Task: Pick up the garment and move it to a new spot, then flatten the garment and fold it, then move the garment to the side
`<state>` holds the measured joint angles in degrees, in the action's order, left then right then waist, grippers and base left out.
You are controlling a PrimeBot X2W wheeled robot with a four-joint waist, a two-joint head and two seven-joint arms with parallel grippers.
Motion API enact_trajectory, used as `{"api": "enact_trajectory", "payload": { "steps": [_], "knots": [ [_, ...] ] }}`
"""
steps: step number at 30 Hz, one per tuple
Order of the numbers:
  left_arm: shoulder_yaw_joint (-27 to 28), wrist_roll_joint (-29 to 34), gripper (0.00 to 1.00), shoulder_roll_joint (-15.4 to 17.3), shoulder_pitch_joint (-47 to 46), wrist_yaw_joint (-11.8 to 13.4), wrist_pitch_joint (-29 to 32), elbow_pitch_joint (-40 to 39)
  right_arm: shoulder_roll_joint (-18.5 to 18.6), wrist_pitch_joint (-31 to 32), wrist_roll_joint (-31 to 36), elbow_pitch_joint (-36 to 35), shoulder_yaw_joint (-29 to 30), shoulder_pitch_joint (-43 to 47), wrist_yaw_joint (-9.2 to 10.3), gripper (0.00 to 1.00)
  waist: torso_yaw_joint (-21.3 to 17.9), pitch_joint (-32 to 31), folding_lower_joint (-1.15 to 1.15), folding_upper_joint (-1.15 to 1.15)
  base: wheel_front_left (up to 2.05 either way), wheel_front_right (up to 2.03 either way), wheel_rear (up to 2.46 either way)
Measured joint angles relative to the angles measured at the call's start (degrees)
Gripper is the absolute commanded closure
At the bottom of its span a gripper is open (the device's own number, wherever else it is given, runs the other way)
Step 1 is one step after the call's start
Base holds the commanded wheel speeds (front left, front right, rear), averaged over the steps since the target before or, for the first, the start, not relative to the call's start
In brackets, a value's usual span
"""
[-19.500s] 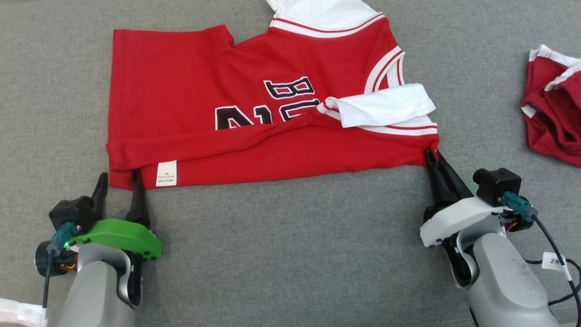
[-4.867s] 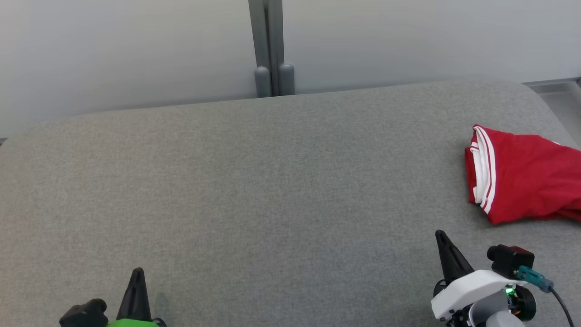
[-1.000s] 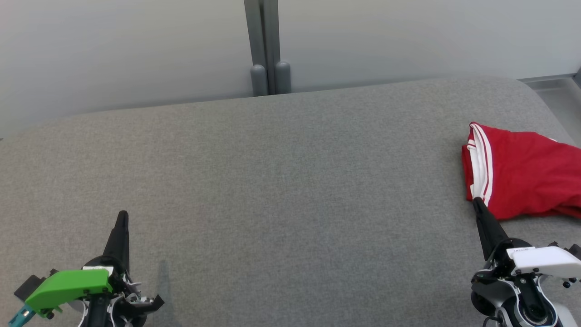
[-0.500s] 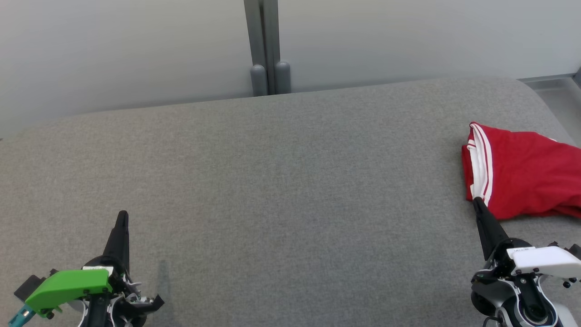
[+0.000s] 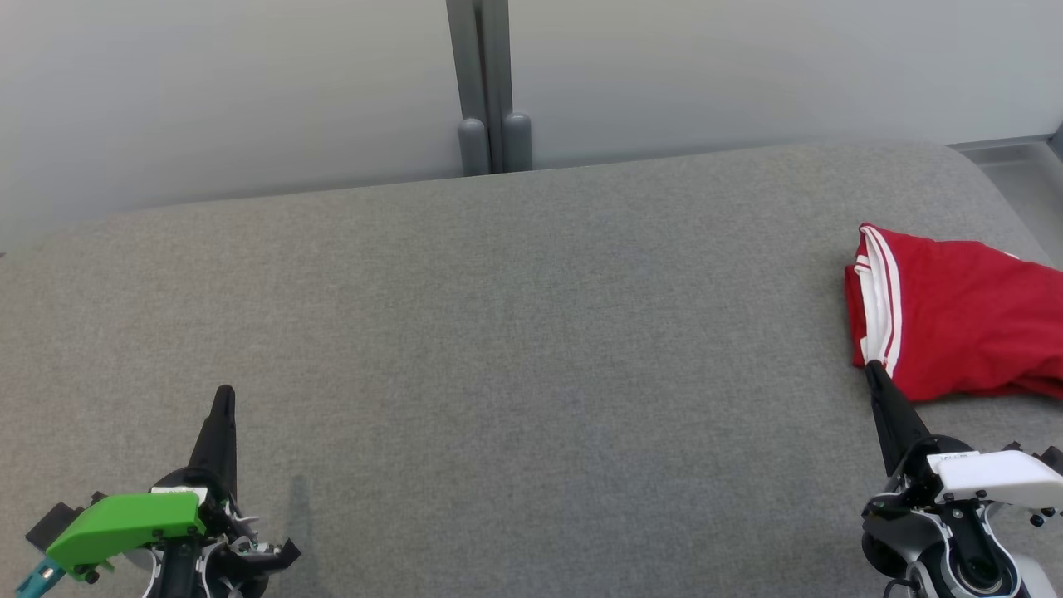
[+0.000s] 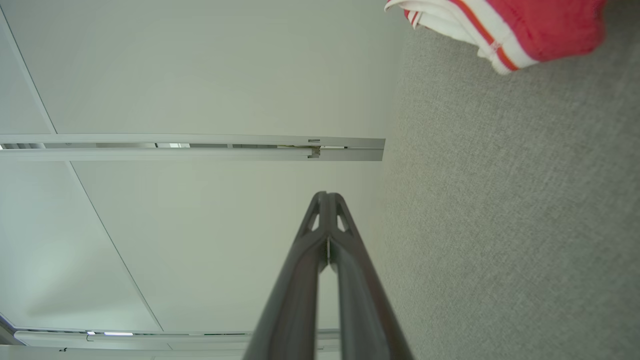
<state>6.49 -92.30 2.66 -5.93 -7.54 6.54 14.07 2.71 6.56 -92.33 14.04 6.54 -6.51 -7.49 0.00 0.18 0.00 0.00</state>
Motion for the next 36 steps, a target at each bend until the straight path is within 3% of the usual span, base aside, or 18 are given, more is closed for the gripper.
{"api": "enact_trajectory", "payload": {
  "steps": [36],
  "knots": [
    [0.00,0.00,1.00,0.00,0.00,0.00,0.00,0.00,0.00,0.00,0.00,0.00,0.00,0.01,0.00,1.00,0.00,0.00,0.00,0.00,0.00,0.00,0.00]
  ]
}}
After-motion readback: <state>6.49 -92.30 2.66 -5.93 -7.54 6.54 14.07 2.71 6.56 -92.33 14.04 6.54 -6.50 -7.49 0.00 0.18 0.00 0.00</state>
